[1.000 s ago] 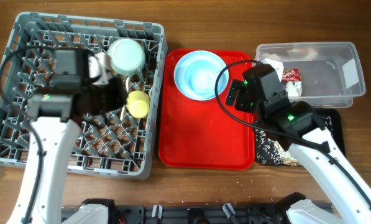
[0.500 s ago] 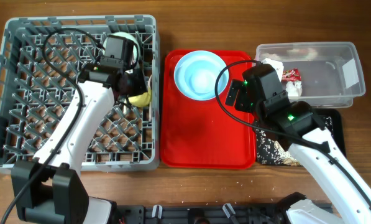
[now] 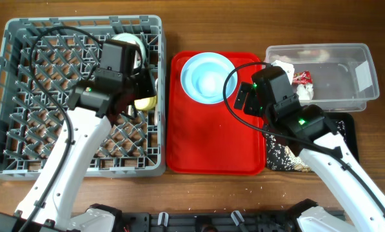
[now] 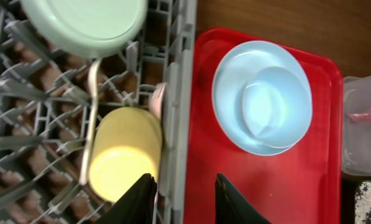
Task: Sort waste into correct bins and load items into the dishwasher rack
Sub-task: 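Release the yellow cup in the rack and lift the left gripper, then reach the left gripper to the light-blue bowl on the plate and grasp it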
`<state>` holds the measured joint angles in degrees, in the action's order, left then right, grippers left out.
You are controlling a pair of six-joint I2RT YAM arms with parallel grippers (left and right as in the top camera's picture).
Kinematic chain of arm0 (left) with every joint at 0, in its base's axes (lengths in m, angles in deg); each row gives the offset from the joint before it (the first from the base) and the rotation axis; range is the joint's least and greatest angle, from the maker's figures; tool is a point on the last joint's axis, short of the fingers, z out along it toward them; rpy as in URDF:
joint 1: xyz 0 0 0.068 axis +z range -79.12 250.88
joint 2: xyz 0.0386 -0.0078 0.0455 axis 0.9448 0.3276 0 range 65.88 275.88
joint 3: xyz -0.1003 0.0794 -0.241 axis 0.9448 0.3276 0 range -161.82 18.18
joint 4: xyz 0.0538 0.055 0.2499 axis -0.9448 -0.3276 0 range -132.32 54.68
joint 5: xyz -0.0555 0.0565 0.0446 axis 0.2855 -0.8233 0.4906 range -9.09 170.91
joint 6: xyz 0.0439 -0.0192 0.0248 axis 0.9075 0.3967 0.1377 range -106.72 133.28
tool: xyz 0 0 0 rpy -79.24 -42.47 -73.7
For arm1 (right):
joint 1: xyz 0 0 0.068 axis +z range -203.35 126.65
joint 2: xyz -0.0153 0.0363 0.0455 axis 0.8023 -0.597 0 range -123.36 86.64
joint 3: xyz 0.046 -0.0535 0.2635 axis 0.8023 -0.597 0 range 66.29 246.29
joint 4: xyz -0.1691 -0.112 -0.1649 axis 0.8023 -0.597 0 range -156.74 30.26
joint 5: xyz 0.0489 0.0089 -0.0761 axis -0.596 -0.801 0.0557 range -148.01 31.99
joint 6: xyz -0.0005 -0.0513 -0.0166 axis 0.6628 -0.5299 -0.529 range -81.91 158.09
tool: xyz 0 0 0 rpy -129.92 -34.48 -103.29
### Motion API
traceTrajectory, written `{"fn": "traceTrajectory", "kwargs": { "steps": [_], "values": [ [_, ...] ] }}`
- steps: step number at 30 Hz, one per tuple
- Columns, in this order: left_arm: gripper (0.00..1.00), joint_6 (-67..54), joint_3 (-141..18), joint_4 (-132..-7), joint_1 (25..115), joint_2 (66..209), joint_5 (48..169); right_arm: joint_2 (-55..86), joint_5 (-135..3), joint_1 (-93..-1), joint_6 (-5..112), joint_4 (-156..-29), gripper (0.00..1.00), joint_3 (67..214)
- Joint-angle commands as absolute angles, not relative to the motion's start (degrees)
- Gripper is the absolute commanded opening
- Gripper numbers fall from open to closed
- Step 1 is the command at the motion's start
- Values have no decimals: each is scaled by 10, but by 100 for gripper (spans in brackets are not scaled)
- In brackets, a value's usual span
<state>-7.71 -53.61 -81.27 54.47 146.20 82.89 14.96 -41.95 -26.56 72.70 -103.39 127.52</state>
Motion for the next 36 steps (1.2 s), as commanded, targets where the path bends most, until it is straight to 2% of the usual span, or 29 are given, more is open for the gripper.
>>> {"fn": "traceTrajectory", "kwargs": {
  "steps": [1, 6, 12, 17, 20, 24, 25, 36],
  "values": [
    [32, -87, -538, -780, 514, 1494, 792, 149, -421, -267, 726, -1033, 100, 1278],
    [32, -86, -538, -702, 508, 1587, 776, 149, -421, -267, 726, -1033, 100, 1278],
    [32, -86, -538, -696, 507, 1641, 781, 149, -421, -267, 727, -1033, 100, 1278],
    [28, -86, -538, -716, 505, 1667, 780, 149, -421, -267, 726, -1033, 100, 1278],
    [16, -86, -538, -733, 496, 1670, 781, 149, -421, -267, 726, -1033, 100, 1278],
    [13, -86, -538, -748, 475, 1670, 780, 149, -421, -267, 726, -1033, 100, 1278],
    [9, -86, -538, -748, 469, 1670, 780, 149, -421, -267, 726, -1033, 100, 1278],
    [9, -86, -538, -791, 467, 1670, 780, 149, -421, -267, 726, -1033, 100, 1278]
  ]
}}
